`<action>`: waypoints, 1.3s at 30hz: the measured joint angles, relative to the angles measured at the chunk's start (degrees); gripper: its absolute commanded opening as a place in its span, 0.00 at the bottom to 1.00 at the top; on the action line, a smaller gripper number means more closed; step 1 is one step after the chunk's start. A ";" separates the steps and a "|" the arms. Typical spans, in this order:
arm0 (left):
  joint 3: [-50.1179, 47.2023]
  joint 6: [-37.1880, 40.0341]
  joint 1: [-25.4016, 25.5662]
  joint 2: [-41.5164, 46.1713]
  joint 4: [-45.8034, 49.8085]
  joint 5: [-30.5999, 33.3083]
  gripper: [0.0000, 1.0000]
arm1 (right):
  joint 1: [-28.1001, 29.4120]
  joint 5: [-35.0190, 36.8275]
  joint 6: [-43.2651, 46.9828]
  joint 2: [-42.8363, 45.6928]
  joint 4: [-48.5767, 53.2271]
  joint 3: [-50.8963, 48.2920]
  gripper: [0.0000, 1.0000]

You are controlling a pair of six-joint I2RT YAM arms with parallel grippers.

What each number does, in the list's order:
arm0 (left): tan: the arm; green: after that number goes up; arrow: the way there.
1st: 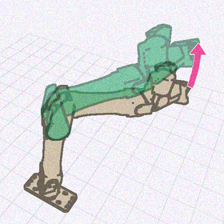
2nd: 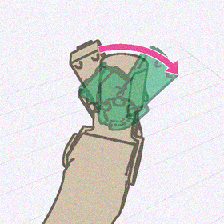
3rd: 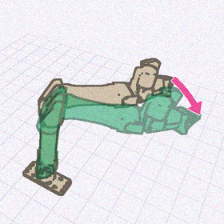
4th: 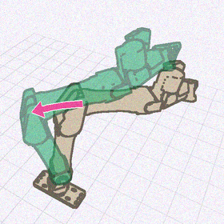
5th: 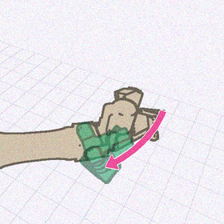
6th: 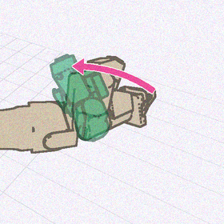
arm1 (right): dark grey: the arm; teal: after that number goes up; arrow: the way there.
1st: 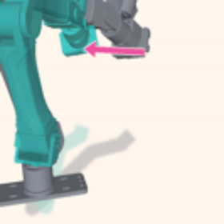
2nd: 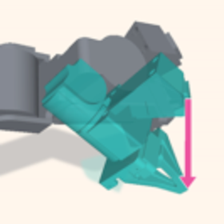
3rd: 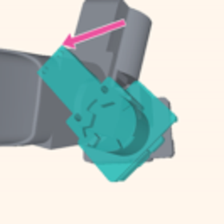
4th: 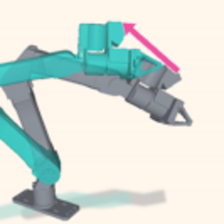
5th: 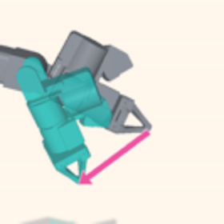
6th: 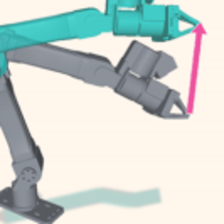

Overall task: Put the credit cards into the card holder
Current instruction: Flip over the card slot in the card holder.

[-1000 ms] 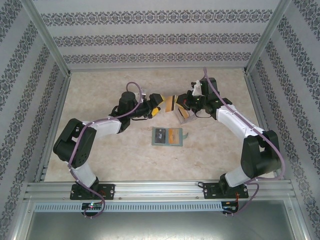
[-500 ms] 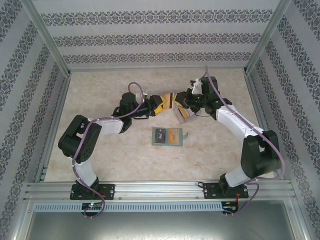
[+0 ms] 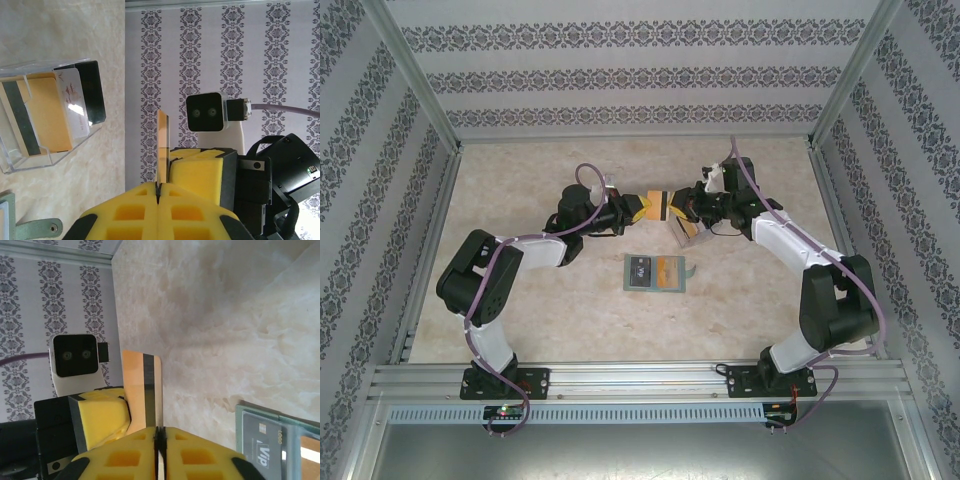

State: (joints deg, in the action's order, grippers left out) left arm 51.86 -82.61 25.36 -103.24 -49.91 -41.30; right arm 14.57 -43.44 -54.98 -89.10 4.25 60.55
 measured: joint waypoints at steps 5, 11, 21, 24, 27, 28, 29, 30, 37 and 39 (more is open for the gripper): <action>-1.53 -2.27 0.00 0.00 -0.24 1.03 0.00 | 0.00 -0.76 -1.60 -0.46 -1.16 -0.13 0.31; -2.43 -6.75 0.00 0.00 -3.48 2.10 0.00 | 0.00 -1.09 -2.58 -1.09 -2.43 -0.42 0.33; -3.67 -13.81 0.00 0.00 -7.10 3.28 0.00 | 0.31 -2.14 -5.09 -2.16 -5.09 -1.62 0.22; -3.74 -14.56 0.00 0.00 -7.10 3.48 0.00 | 0.31 -3.26 -6.75 -2.93 -7.32 -1.70 0.14; -4.11 -14.56 0.00 0.00 -7.08 3.80 0.00 | 0.31 -4.02 -8.07 -3.26 -8.83 -1.88 0.08; -4.31 -14.53 0.00 0.00 -6.97 3.85 0.07 | 0.31 -4.11 -8.26 -3.26 -9.16 -1.92 0.07; -4.46 -14.47 0.00 0.00 -6.62 3.91 0.07 | 0.31 -4.22 -8.46 -3.26 -9.51 -1.97 0.05; -4.50 -14.29 0.00 0.00 -6.25 3.91 0.12 | 0.31 -4.24 -8.57 -3.26 -9.75 -2.03 0.03; -4.24 -4.13 0.02 3.76 10.97 4.33 0.78 | 0.31 -1.75 -5.40 -1.46 -8.37 -5.09 0.00; -3.13 1.49 0.17 6.29 20.94 5.92 0.81 | 0.59 1.33 -2.23 0.48 -6.16 -6.36 0.00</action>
State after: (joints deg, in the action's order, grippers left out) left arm 48.73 -81.12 25.54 -96.95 -28.97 -35.38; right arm 15.16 -42.11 -57.21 -88.62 -1.91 54.19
